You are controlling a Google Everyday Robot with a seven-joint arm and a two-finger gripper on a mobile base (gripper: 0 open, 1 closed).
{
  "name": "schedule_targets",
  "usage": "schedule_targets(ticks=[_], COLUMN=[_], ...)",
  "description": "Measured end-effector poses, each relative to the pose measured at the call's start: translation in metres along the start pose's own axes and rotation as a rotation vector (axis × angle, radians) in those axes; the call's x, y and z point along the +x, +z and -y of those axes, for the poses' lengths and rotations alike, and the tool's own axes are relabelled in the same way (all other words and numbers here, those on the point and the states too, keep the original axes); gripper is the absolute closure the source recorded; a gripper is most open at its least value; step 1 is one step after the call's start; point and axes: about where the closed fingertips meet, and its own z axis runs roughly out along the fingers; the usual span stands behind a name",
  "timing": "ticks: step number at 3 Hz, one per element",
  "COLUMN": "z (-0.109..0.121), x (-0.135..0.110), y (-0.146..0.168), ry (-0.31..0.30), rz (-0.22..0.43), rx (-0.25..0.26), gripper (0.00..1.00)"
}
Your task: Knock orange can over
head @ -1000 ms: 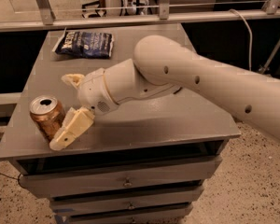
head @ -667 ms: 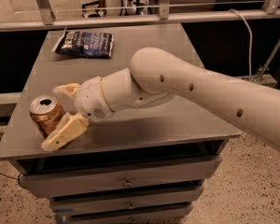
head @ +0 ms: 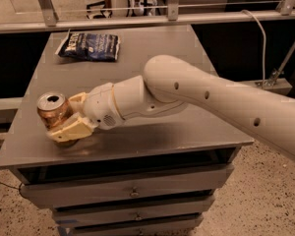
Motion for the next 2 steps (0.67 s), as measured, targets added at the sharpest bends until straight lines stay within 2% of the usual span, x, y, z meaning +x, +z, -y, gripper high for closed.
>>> schedule_targets(ticks=[1, 2], z=[0.021, 0.053], x=[-0.003, -0.012], y=[-0.040, -0.094], ry=[-0.006, -0.021], rz=[-0.030, -0.100], rx=[0.071, 0.140], gripper=[0.87, 1.00])
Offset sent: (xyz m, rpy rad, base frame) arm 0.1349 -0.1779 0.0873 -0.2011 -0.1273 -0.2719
